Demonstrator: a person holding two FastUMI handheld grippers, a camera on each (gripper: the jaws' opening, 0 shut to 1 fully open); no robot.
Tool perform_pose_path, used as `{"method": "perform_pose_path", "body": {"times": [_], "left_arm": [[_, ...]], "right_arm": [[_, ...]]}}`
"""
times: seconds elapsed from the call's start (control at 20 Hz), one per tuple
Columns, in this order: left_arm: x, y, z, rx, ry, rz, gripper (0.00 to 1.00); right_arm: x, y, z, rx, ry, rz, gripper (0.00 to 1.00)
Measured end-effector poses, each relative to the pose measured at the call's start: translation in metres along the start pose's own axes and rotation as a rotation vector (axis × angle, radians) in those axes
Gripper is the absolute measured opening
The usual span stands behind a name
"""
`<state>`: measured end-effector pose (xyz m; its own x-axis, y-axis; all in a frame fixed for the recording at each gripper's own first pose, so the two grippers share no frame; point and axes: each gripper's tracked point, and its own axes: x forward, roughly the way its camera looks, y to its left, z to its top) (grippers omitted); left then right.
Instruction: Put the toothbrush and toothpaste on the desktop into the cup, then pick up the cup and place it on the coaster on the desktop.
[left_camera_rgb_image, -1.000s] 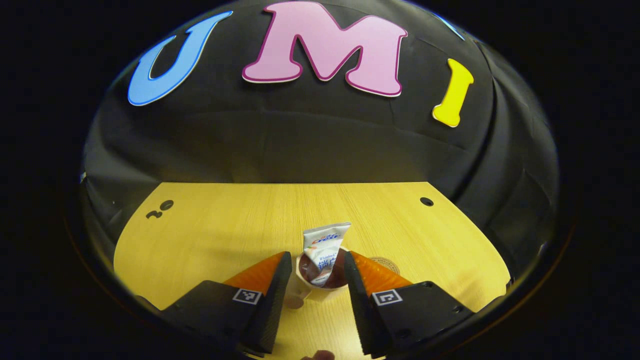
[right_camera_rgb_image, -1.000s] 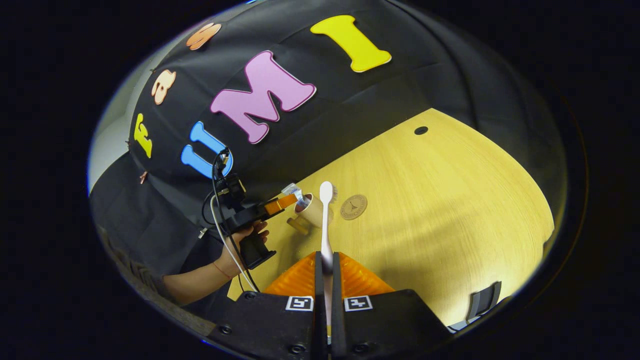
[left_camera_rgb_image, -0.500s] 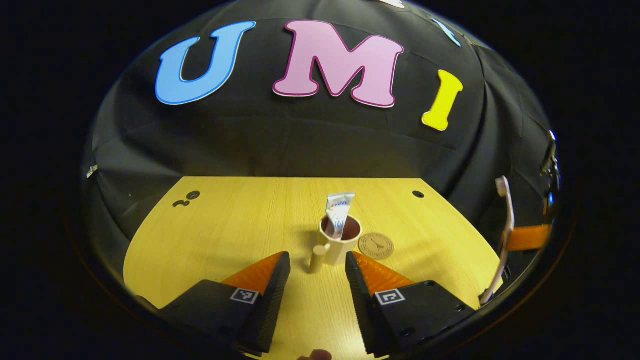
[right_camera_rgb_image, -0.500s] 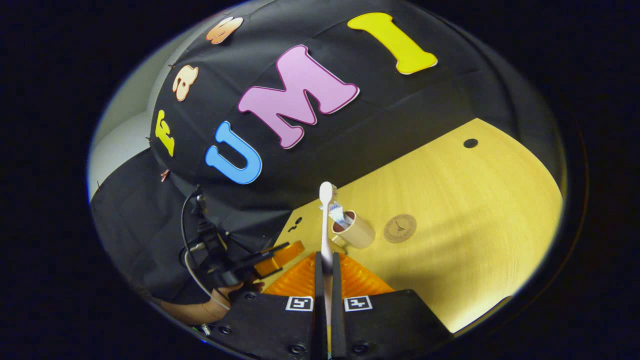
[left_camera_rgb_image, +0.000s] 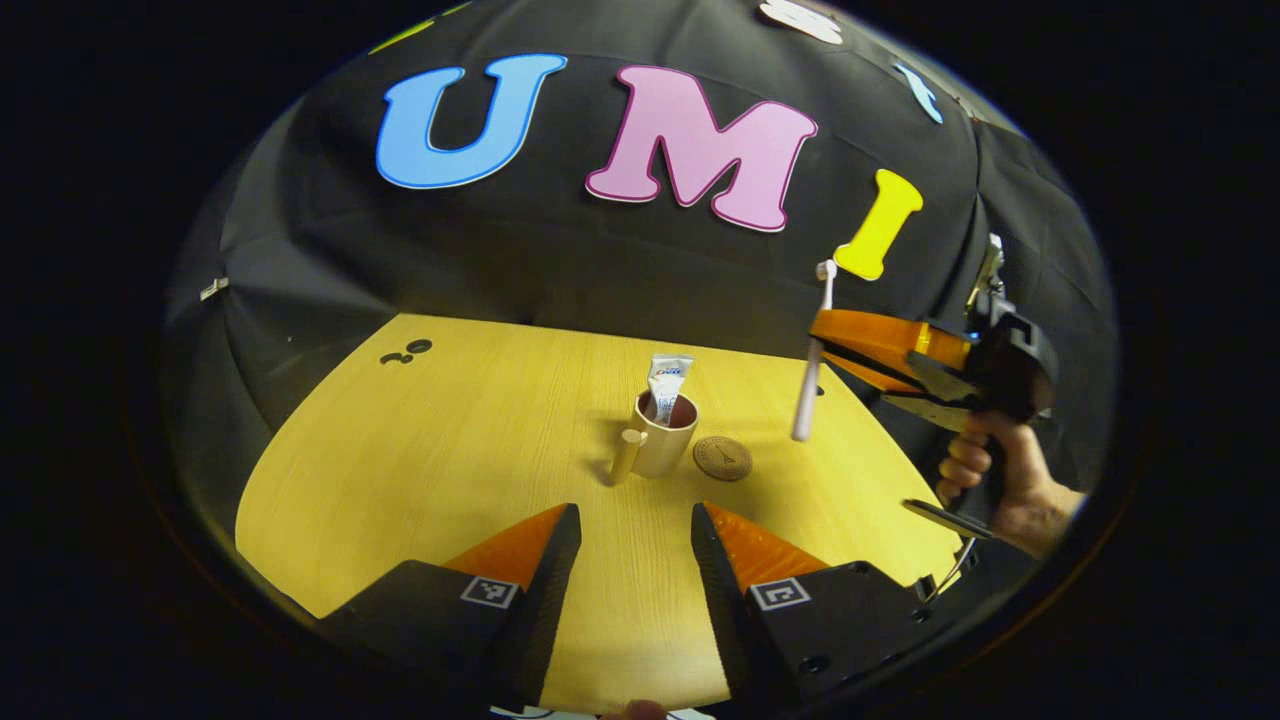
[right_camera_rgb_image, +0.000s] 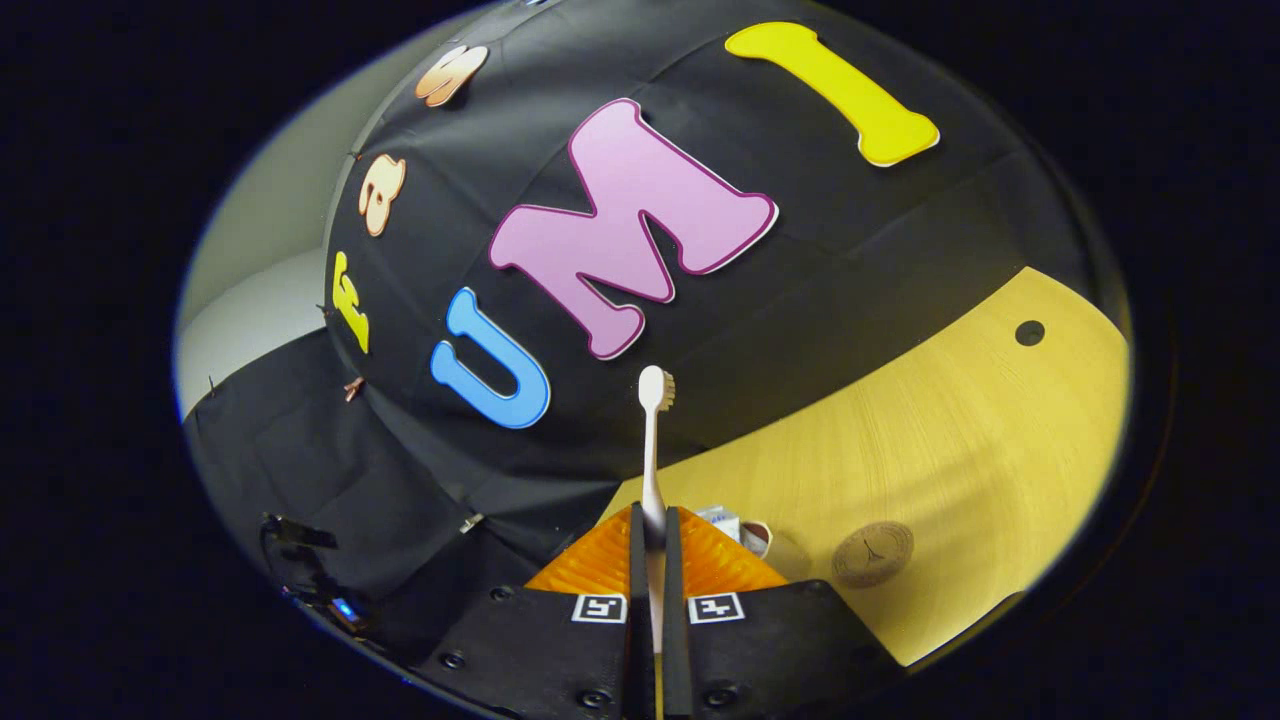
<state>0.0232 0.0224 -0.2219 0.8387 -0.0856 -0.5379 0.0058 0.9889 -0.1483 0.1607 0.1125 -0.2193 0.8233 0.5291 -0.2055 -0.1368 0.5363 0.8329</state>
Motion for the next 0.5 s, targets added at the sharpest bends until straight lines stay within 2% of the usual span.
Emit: {"method": "perform_pose_path", "body": {"times": [0.1,0.45,0.5], "left_arm": [[-0.011,-0.002,-0.002,-0.012,0.008,0.021,0.69],[-0.033,-0.004,-0.007,-0.051,0.011,0.116,0.7],[-0.032,-0.004,-0.014,-0.058,0.026,0.127,0.74]], "right_arm": [[0.023,-0.01,0.001,0.006,-0.01,0.014,0.07],[0.087,-0.059,-0.01,0.03,-0.029,0.034,0.07],[0.092,-0.066,-0.011,0.034,-0.036,0.031,0.07]]}}
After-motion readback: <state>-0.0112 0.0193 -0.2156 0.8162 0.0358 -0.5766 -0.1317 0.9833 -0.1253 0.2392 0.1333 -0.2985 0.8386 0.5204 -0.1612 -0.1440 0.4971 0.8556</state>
